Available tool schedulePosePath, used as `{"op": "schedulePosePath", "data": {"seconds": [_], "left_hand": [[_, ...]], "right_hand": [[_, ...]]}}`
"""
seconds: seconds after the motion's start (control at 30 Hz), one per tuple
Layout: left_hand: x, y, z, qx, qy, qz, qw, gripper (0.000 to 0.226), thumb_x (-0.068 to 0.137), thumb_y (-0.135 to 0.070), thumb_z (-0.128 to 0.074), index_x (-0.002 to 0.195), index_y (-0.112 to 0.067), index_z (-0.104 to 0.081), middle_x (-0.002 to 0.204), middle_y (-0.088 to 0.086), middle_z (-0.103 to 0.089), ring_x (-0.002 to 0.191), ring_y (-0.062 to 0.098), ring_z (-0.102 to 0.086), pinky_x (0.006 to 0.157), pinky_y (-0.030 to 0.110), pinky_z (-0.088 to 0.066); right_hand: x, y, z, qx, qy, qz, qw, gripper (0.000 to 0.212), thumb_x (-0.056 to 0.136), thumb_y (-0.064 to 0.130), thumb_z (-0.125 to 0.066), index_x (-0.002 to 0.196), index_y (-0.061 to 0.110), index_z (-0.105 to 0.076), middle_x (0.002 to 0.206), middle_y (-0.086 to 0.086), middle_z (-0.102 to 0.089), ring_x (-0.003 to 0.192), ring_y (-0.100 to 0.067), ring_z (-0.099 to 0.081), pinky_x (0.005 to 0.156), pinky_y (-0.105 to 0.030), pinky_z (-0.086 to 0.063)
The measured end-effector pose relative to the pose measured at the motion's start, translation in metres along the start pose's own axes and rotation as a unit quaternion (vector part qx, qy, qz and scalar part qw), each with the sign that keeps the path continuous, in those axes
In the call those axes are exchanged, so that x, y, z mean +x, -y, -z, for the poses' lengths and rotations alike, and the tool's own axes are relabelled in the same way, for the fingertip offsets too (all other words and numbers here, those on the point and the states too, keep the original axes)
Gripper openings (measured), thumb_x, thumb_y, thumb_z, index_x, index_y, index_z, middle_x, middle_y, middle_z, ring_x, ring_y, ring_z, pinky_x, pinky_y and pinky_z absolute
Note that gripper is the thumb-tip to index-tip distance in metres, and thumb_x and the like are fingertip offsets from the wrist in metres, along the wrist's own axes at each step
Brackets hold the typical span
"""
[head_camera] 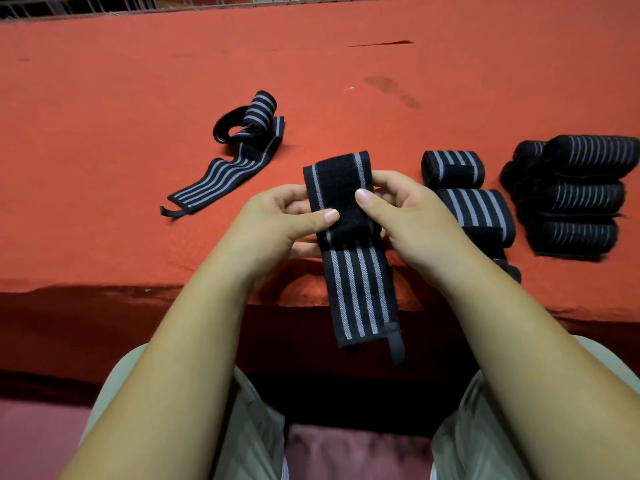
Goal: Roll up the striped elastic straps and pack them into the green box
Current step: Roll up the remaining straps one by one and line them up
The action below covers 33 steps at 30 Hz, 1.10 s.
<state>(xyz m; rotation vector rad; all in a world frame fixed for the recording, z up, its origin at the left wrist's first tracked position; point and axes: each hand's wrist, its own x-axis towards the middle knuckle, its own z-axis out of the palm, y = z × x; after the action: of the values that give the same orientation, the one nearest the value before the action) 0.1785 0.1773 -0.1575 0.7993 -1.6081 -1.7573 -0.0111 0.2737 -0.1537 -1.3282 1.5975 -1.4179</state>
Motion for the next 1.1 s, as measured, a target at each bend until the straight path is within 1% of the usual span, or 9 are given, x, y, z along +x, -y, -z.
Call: {"op": "schedulePosePath", "data": {"seconds": [0.2,0.27,0.37,0.53,0.6,0.67,0.83,0.97,1.1], "left_hand": [[0.005,0.006,-0.002,-0.043,-0.083,-0.047,0.994,0.039,0.094,0.002,-0.076,0.132,-0.003,-0.068,0.118,0.019,-0.079,0.106,0.034,-0.080,0.084,0.041,-0.065],[0.006,0.007,-0.002,-0.050,-0.092,-0.059,0.993,0.041,0.096,-0.001,-0.076,0.135,-0.004,-0.066,0.121,0.019,-0.079,0.111,0.035,-0.078,0.091,0.047,-0.065],[0.006,0.006,-0.003,-0.043,-0.072,-0.065,0.994,0.040,0.101,-0.010,-0.074,0.140,-0.009,-0.065,0.123,0.020,-0.078,0.115,0.036,-0.077,0.099,0.053,-0.062],[0.002,0.002,0.002,-0.037,0.010,-0.021,0.999,0.058,0.102,-0.006,-0.069,0.152,-0.033,-0.057,0.117,0.013,-0.077,0.097,0.024,-0.080,0.082,0.032,-0.063],[0.004,0.005,0.003,-0.027,-0.006,-0.029,0.999,0.061,0.100,-0.004,-0.071,0.151,-0.035,-0.058,0.109,0.010,-0.077,0.097,0.022,-0.080,0.080,0.031,-0.063],[0.006,0.007,0.002,-0.030,-0.027,-0.048,0.998,0.060,0.099,-0.002,-0.072,0.150,-0.031,-0.060,0.109,0.011,-0.078,0.101,0.026,-0.079,0.081,0.034,-0.064],[0.009,0.011,0.000,-0.036,-0.064,-0.075,0.994,0.047,0.097,0.002,-0.073,0.140,-0.017,-0.065,0.122,0.017,-0.078,0.110,0.033,-0.078,0.090,0.043,-0.064],[0.011,0.014,-0.001,-0.027,-0.089,-0.096,0.991,0.045,0.096,0.004,-0.074,0.135,-0.019,-0.069,0.124,0.018,-0.076,0.112,0.030,-0.077,0.084,0.033,-0.061],[0.013,0.017,0.000,-0.034,-0.104,-0.107,0.988,0.045,0.094,0.011,-0.070,0.130,-0.016,-0.071,0.123,0.018,-0.077,0.111,0.032,-0.078,0.086,0.035,-0.062]], "right_hand": [[0.004,0.001,0.002,-0.077,0.044,-0.028,0.996,0.028,0.106,0.050,-0.059,0.129,0.040,-0.071,0.111,0.016,-0.080,0.101,-0.003,-0.077,0.098,-0.041,-0.060],[0.002,0.000,0.003,-0.080,0.063,-0.034,0.994,0.024,0.108,0.045,-0.060,0.126,0.037,-0.073,0.106,0.015,-0.081,0.094,-0.002,-0.077,0.093,-0.039,-0.060],[0.003,-0.003,0.001,-0.071,0.038,-0.034,0.996,0.022,0.108,0.041,-0.061,0.125,0.034,-0.072,0.101,0.009,-0.082,0.091,-0.010,-0.079,0.094,-0.050,-0.061],[0.007,-0.008,0.002,-0.063,-0.006,-0.036,0.997,0.023,0.107,0.041,-0.063,0.129,0.036,-0.069,0.097,0.008,-0.081,0.087,-0.007,-0.078,0.091,-0.044,-0.063],[0.007,-0.008,0.002,-0.071,0.005,-0.032,0.997,0.024,0.108,0.042,-0.061,0.130,0.037,-0.068,0.083,0.014,-0.077,0.072,0.000,-0.074,0.072,-0.030,-0.061],[0.007,-0.008,0.002,-0.087,0.019,-0.033,0.995,0.025,0.109,0.044,-0.058,0.132,0.039,-0.066,0.067,0.018,-0.070,0.055,0.003,-0.064,0.055,-0.017,-0.047],[0.010,-0.012,-0.002,-0.080,0.022,-0.045,0.996,0.029,0.107,0.049,-0.058,0.131,0.037,-0.067,0.073,0.010,-0.072,0.057,0.000,-0.061,0.068,-0.032,-0.046],[0.012,-0.013,-0.004,-0.076,0.008,-0.065,0.995,0.034,0.104,0.052,-0.061,0.132,0.033,-0.067,0.075,0.008,-0.074,0.062,0.000,-0.064,0.072,-0.042,-0.052],[0.014,-0.016,-0.004,-0.067,-0.012,-0.074,0.995,0.031,0.101,0.055,-0.063,0.128,0.040,-0.067,0.078,-0.006,-0.071,0.072,-0.016,-0.068,0.088,-0.054,-0.059]]}}
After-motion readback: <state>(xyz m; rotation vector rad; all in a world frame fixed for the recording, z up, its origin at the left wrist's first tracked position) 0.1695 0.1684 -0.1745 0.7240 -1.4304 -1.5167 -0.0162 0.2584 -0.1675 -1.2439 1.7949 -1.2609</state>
